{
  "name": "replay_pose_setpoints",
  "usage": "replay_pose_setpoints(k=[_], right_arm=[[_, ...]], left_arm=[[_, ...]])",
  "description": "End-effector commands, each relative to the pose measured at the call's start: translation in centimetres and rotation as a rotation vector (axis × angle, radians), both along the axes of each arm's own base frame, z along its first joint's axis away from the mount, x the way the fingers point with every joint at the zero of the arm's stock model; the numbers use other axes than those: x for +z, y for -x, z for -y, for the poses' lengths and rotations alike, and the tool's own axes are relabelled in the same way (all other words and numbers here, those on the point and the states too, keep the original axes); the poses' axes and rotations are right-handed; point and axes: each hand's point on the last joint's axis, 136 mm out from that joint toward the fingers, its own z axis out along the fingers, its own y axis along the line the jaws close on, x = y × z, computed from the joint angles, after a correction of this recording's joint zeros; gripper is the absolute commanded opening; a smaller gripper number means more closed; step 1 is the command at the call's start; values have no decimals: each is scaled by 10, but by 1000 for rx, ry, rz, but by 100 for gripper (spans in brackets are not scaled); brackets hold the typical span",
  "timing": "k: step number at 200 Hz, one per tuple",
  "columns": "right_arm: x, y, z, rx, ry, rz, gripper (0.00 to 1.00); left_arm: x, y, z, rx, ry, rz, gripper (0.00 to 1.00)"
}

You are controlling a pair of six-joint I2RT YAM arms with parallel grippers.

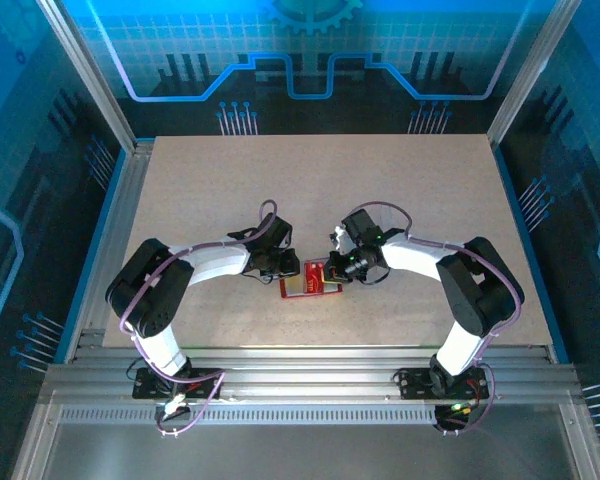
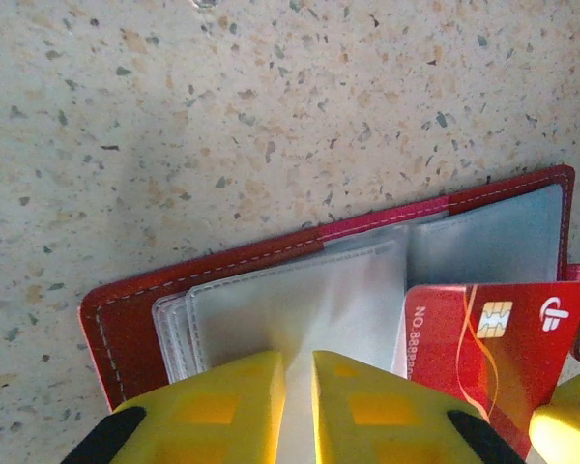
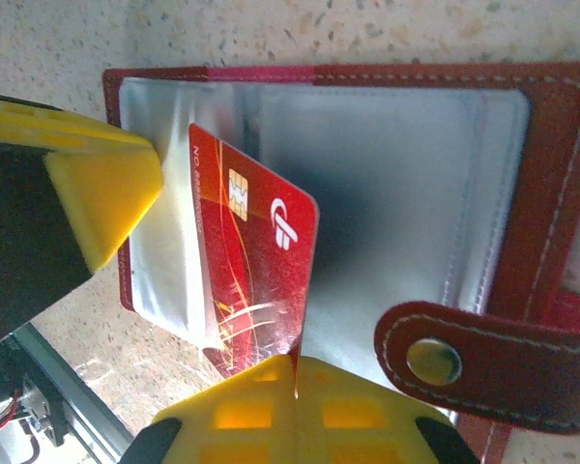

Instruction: Put the credit cards into the card holder

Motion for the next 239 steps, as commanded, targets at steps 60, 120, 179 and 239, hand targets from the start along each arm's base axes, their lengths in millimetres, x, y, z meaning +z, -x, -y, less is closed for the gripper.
replay_pose_setpoints(k=[60,120,179,239], right_arm=[[-9,17,-1,20,89,-97,0],[-7,13,-2,33,110,-110,0],[1,0,-9,50,122,-100,0],[-1,-10,-15,26,114,-80,0]], left_arm=[[-16,16,-14,-7,-38,-49,18],[-18,17,-13,-11,-25,-45,19],[-19,19,-13,-15,-19,-43,19],[-15,19,-14,-14,-6,-41,20]])
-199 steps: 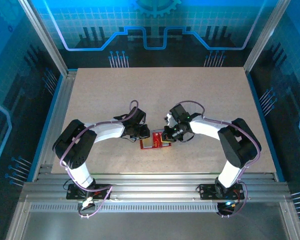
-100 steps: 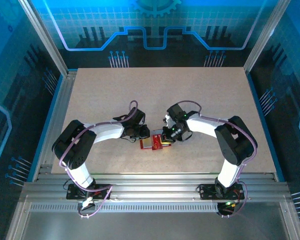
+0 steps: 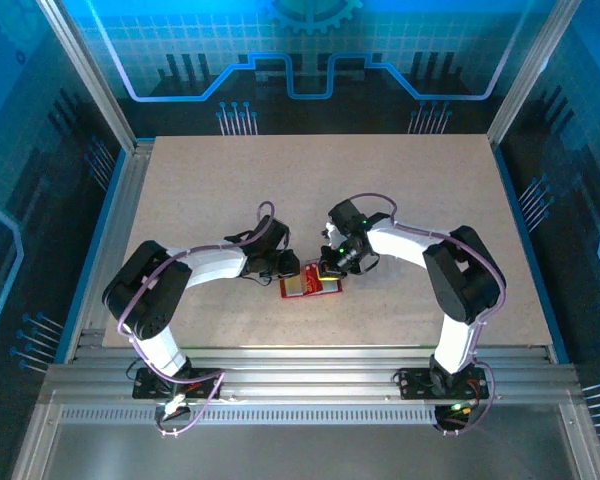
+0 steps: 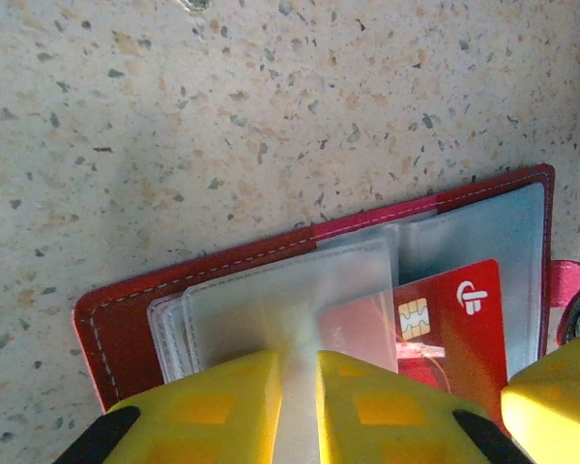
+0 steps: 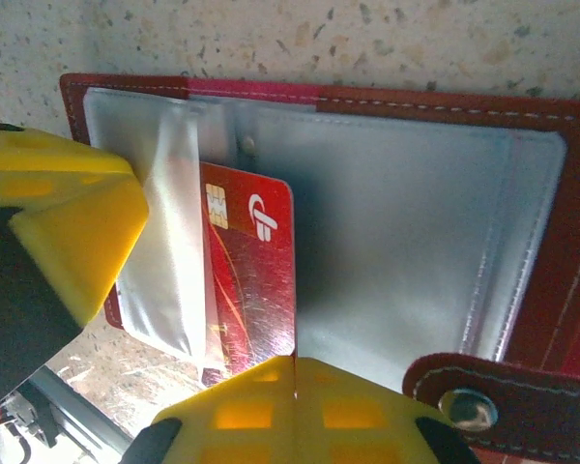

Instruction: Put the credit cards into the card holder

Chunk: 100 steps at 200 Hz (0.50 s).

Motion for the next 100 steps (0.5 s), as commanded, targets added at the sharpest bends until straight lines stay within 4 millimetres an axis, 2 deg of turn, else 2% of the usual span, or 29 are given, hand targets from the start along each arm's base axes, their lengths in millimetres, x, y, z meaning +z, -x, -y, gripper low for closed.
replay_pose_setpoints(k=[1,55,100], right_arm=[[1,-2,-7,2,4,3,0],[-1,-6,-9,-32,-1,25,0],[-4,-4,-12,-32,-22,16,0]], left_arm=[[-16,19,-14,-12,-44,-68,20],[-5,19,-11,-12,0,-71,25],[20,16,-10,3,113,-70,34]])
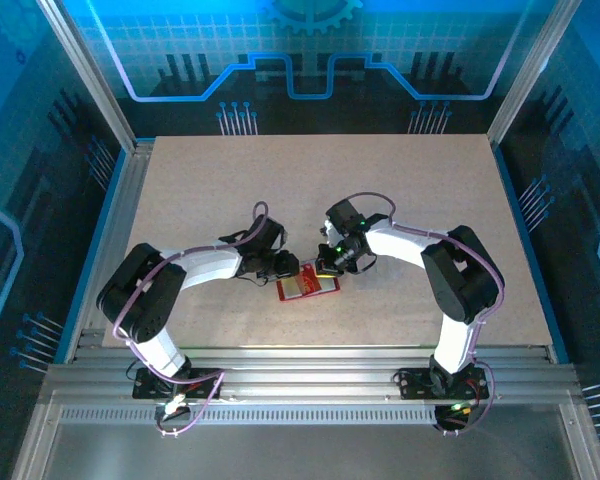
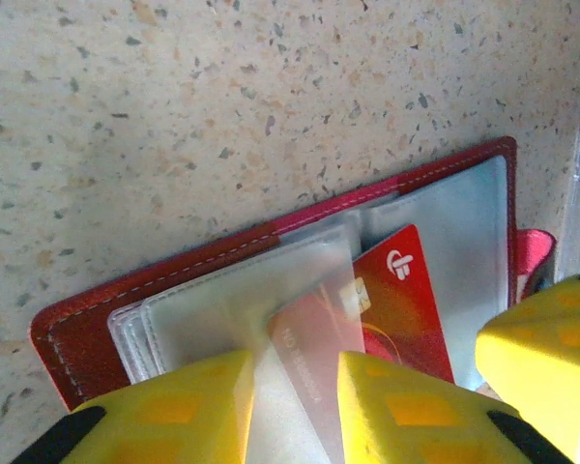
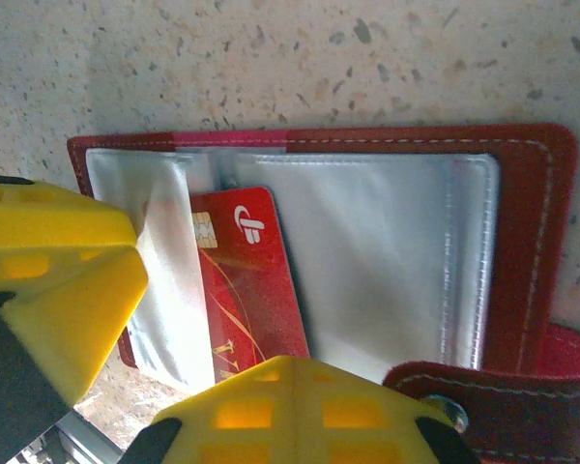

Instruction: Put the credit cards into the card holder

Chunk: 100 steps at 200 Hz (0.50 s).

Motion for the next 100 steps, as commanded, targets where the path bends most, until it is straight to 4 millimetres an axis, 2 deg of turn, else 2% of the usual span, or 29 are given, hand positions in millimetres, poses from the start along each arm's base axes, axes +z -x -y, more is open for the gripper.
replay_pose_setpoints(k=[1,25,49,74,100], right_arm=[[-5,6,-4,1,-6,-20,0],[0,5,-4,12,-12,7,0],[-3,7,-3,35,0,-5,15],[-8,8,-1,43,14,-7,25],[-12,9,2,42,21,-9,26]], left_arm=[[12,10,-4,-3,59,-35,34],[21,9,-12,17,92,-31,36],[21,8,-19,22,86,-29,35],[31,4,-8,-6,146,-17,26],[39,-3,8,-23,204,-14,18]])
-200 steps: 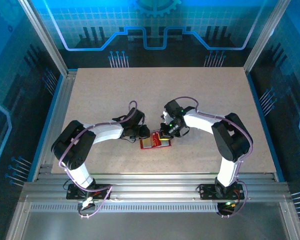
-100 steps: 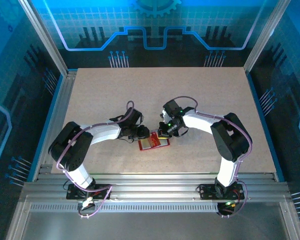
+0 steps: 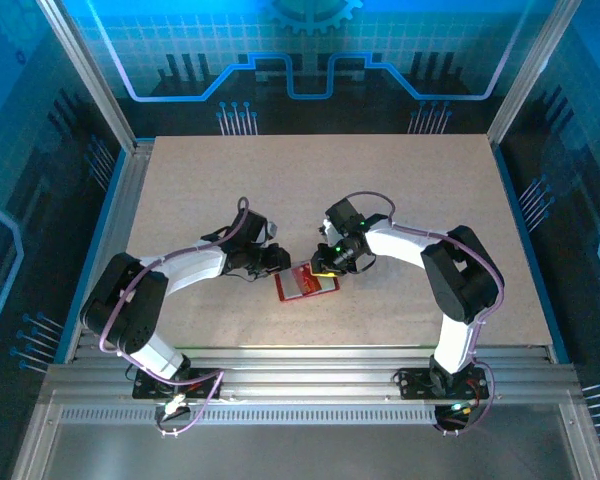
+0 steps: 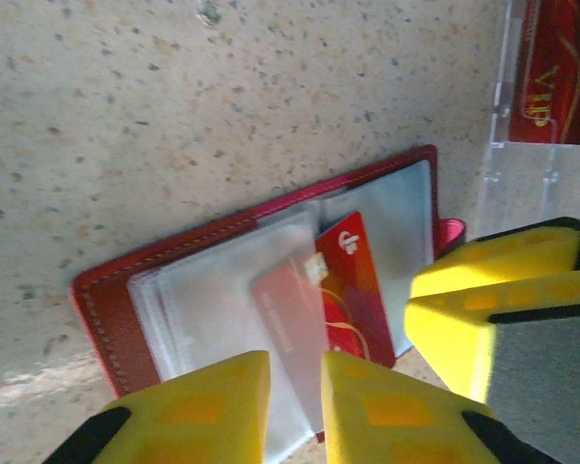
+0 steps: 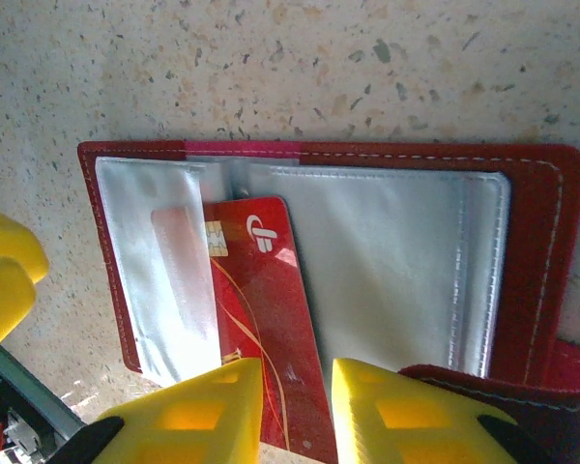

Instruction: Put the credit cards into the card holder

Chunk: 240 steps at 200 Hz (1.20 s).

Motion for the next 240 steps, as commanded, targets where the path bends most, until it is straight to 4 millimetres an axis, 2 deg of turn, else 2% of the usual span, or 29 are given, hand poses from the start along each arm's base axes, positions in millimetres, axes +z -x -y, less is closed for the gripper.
replay_pose_setpoints(k=[1,34,74,141,194,240], right_arm=[[-12,11,3,24,27,-30,26],[-14,14,2,36,14,-38,26],[-17,17,2,50,9,-41,34],[-22,14,-6,82,-26,-57,39],[-20,15,-21,113,-124,-87,38],[-27,16,-23,113,-138,-112,36]], left_arm=[[12,-3,18,-36,80,-5,18],[1,-9,28,-41,91,-35,16],[-18,-8,33,-49,78,-72,16],[-62,13,1,-8,-75,-147,16],[-76,22,-14,17,-106,-173,16],[-87,26,-20,35,-111,-195,16]])
